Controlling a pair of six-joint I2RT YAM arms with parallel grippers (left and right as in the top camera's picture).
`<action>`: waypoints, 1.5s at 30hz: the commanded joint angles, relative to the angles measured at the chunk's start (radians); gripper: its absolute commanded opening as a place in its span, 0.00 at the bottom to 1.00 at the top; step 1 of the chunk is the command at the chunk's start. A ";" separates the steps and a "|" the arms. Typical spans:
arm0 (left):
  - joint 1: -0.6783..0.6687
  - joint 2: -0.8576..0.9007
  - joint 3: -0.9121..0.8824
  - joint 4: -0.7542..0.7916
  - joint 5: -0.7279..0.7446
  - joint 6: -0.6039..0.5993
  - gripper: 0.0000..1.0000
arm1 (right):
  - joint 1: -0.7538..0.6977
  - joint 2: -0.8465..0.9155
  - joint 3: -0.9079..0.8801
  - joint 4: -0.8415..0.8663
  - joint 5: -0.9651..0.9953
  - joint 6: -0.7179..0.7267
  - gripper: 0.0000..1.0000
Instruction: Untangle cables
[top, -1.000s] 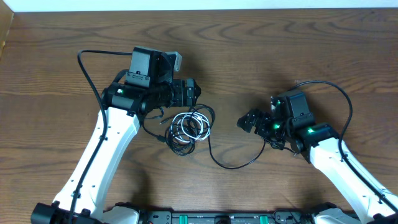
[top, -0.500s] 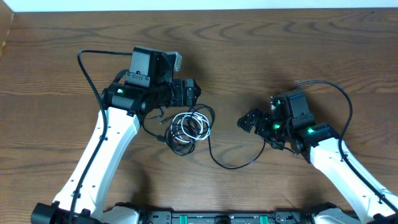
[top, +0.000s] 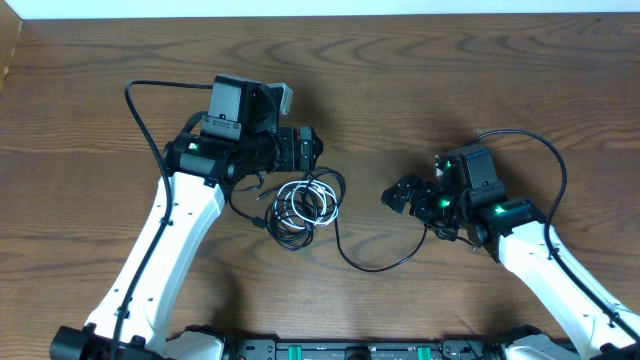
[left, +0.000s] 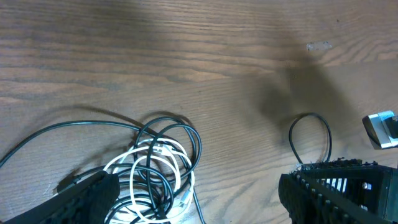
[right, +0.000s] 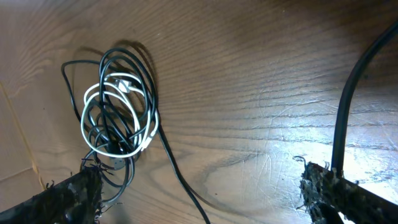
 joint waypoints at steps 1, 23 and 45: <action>0.000 -0.010 0.016 0.002 -0.010 0.010 0.87 | -0.002 -0.001 0.001 -0.002 0.010 0.004 0.99; 0.001 -0.010 0.016 0.000 -0.010 0.010 0.87 | -0.002 -0.001 0.001 -0.002 0.010 0.004 0.99; 0.026 -0.010 0.016 -0.001 -0.009 0.009 0.88 | -0.002 -0.001 0.001 -0.002 0.010 0.004 0.99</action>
